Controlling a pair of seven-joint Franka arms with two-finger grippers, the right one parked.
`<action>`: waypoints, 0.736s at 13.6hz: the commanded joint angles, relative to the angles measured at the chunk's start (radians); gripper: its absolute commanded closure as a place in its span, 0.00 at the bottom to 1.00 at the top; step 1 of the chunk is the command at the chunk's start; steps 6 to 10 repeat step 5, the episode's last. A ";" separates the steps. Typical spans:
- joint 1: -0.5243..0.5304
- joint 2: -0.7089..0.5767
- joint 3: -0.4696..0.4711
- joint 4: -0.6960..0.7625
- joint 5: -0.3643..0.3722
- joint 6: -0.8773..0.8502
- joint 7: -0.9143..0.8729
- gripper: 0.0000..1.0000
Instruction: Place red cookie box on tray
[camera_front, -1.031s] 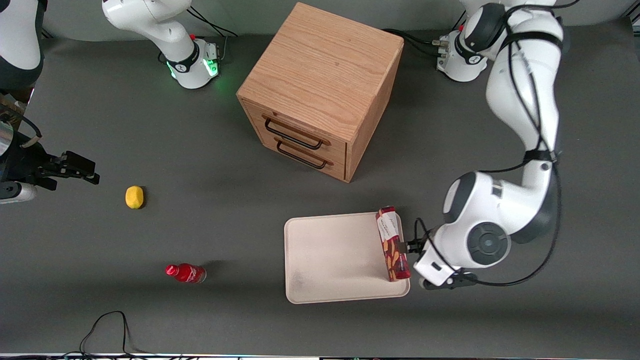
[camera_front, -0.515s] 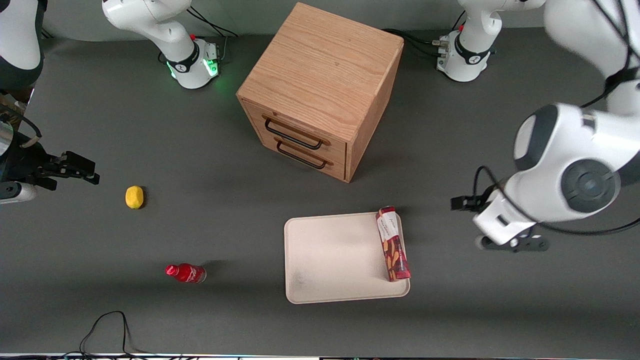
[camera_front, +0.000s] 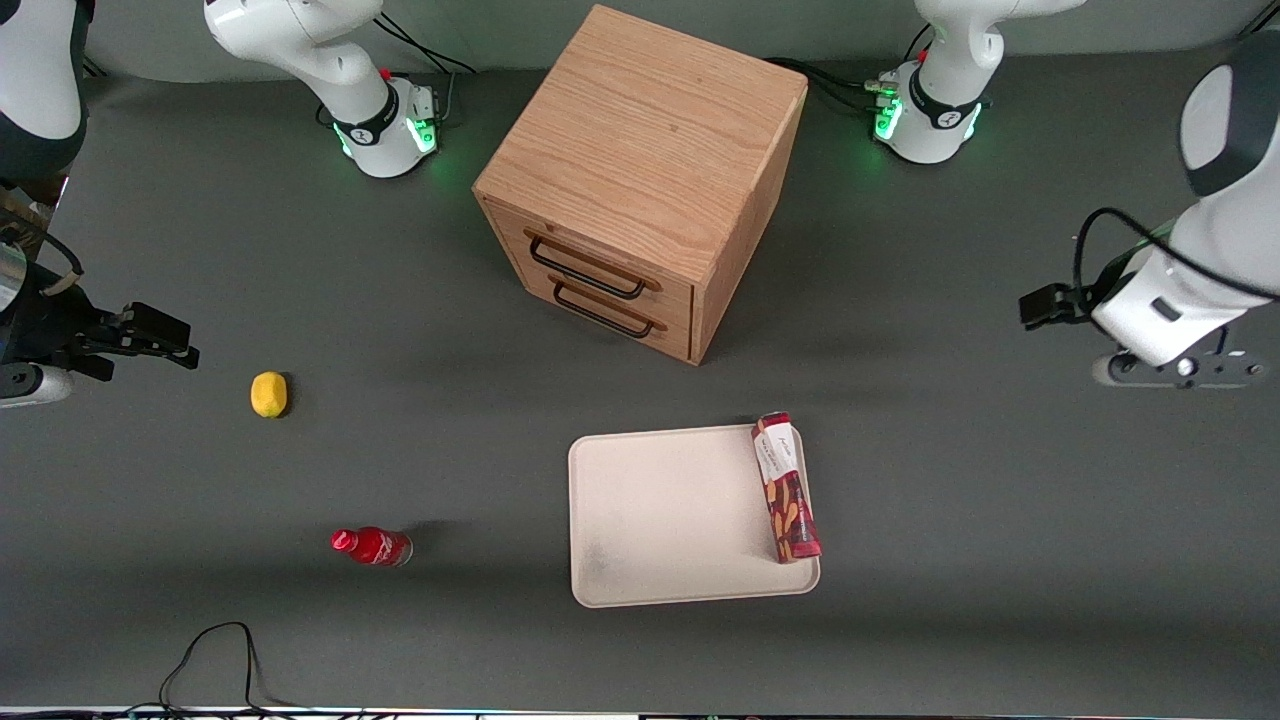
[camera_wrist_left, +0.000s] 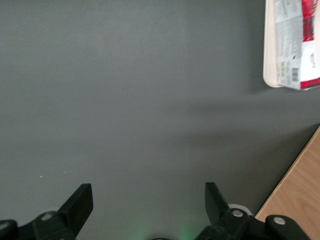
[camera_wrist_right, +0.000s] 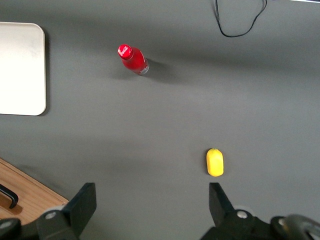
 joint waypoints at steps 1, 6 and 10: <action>-0.062 -0.091 0.111 -0.090 -0.023 0.017 0.043 0.00; -0.126 -0.078 0.230 -0.053 -0.056 -0.014 0.099 0.00; -0.126 -0.078 0.230 -0.053 -0.056 -0.014 0.099 0.00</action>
